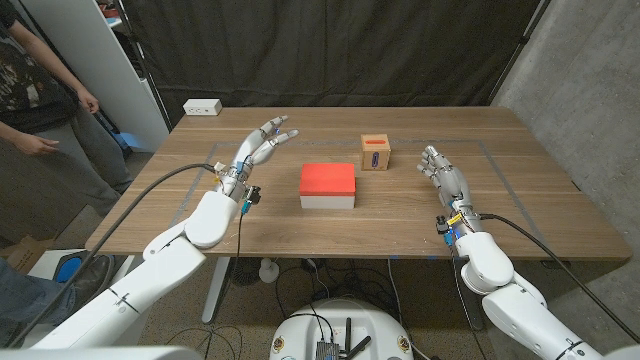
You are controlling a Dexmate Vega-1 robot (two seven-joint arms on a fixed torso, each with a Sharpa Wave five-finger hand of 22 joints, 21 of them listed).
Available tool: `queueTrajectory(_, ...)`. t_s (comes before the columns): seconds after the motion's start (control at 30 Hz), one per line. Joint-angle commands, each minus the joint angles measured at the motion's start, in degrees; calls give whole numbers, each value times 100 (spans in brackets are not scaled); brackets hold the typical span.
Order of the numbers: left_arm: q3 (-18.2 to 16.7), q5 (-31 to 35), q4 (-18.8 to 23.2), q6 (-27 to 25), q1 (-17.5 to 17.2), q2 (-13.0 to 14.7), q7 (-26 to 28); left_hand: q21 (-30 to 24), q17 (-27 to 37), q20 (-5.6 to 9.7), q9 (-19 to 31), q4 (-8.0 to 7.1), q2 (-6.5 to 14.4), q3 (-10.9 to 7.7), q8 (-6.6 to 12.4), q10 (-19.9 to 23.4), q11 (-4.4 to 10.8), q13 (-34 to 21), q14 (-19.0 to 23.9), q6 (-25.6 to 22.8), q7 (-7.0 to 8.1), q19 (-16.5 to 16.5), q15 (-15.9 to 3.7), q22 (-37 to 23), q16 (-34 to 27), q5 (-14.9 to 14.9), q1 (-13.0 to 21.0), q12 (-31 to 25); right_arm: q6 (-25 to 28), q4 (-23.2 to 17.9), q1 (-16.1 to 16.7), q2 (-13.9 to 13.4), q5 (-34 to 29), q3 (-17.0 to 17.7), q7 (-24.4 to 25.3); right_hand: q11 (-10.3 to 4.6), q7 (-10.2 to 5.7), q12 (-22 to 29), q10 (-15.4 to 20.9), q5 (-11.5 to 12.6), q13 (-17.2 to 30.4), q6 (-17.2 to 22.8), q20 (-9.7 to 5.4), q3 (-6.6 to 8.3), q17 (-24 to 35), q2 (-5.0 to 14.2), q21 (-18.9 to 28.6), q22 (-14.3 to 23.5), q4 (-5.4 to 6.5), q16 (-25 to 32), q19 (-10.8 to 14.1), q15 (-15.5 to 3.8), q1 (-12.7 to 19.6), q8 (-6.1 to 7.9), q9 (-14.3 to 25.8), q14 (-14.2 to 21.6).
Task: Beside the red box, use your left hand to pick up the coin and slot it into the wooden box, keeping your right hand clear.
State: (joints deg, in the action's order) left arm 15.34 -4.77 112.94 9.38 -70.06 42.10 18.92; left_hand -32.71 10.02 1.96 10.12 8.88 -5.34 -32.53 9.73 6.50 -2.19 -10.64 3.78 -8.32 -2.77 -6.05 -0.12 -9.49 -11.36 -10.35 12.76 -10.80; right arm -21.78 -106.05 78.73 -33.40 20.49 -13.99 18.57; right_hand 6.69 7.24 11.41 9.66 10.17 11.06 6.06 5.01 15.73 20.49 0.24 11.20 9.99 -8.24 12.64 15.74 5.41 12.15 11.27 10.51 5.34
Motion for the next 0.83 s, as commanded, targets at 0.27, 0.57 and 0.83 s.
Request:
queueTrajectory(0.27, 41, -1368, -720, 966, -197, -466, -548, 74, 19, 192, 13, -14, -17, 51, 31, -81, 26, -13, -82, 49, -44, -32, 19, -12, 38, 7, -89, 0, -342, 202, -40, 79, -72, -133, -159, -6, 232, -30, -53, -1, 23, 7, -64, 3, -6, -6, -27, 9, 23, -22, -47, -27, -38, 2, 18, -81)
queueTrajectory(0.57, 110, -1478, -821, 1034, -202, -599, -494, 108, 16, 185, 11, -13, 16, 55, 90, -21, 27, -11, -20, -69, -45, 48, -6, -14, 16, 3, -106, -38, -445, 340, -87, 124, -11, -171, -227, 4, 226, -29, -65, 0, 22, -9, -64, 1, -11, 0, -31, 7, 24, -26, -79, -23, -47, -6, 17, -95)
queueTrajectory(0.83, 163, -1501, -872, 1069, -166, -604, -533, 136, 15, 172, 10, -10, 45, 52, 107, 35, 35, -11, 35, -116, -51, 96, 0, -15, 1, -1, -110, -63, -421, 352, -101, 110, -26, -174, -221, 10, 228, -24, -64, 0, 21, -3, -55, 2, -15, 8, -27, 7, 25, -24, -81, -17, -51, -4, 17, -95)
